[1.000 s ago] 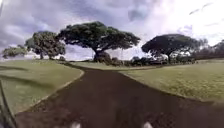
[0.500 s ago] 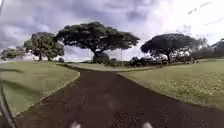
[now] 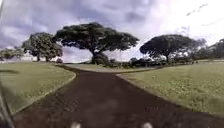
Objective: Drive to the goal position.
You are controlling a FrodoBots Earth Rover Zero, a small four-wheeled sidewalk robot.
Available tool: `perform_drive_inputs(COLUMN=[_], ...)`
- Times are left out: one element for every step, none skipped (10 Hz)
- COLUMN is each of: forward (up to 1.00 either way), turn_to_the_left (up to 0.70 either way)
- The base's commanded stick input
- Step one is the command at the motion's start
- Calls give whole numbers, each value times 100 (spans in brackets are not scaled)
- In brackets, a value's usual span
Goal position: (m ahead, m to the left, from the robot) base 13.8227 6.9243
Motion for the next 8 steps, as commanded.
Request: perform_drive_inputs(forward=[70,70,70,70,70,70,70,70], turn_to_the_left=[0,0,0,0,0,0,6,17])
